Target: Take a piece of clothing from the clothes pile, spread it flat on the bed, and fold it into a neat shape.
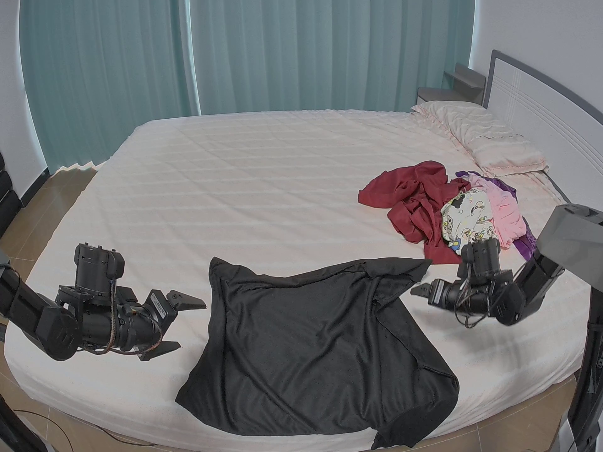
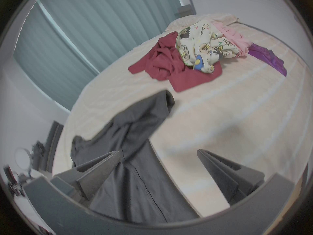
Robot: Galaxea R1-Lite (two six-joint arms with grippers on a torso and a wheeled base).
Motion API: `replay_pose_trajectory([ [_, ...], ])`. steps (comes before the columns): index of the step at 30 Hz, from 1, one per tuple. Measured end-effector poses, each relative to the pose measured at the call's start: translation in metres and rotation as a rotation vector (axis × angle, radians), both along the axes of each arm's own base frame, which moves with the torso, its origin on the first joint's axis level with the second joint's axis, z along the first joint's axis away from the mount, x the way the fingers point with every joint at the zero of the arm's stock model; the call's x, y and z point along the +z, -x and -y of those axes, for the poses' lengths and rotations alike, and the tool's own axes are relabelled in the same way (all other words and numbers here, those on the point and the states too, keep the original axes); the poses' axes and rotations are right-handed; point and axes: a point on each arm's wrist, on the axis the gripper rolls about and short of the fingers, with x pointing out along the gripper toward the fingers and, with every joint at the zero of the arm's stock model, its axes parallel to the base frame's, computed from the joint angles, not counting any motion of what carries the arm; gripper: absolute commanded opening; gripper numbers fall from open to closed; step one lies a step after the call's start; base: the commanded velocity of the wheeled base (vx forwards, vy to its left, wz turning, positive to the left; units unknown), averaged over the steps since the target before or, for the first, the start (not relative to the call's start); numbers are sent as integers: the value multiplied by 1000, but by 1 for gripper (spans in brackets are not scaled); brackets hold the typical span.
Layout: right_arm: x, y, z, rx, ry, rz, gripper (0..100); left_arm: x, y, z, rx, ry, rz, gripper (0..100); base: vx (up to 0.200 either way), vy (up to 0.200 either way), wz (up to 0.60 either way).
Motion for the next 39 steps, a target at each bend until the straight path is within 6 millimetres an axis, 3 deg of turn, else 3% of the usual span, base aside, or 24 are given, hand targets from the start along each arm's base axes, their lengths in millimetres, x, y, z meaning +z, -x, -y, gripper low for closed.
replay_pose_trajectory([
  [6, -17, 38, -20, 122, 128, 94, 100, -1, 4, 9, 10, 57, -14, 100, 0, 0, 0],
  [12, -41, 62, -46, 258, 272, 86, 100, -10, 1, 20, 14, 104, -15, 100, 0, 0, 0],
  [18, -52, 61, -52, 307, 450, 102, 100, -22, 1, 22, 9, 102, -36, 100, 0, 0, 0],
  [27, -57, 54, -57, 350, 523, 117, 100, -30, 3, 22, 10, 95, -59, 100, 0, 0, 0],
  [28, -58, 53, -57, 352, 525, 118, 0, -30, 3, 22, 10, 95, -61, 100, 0, 0, 0],
  [39, -65, 47, -54, 366, 606, 102, 0, -32, 3, 21, 14, 93, -64, 100, 0, 0, 0],
])
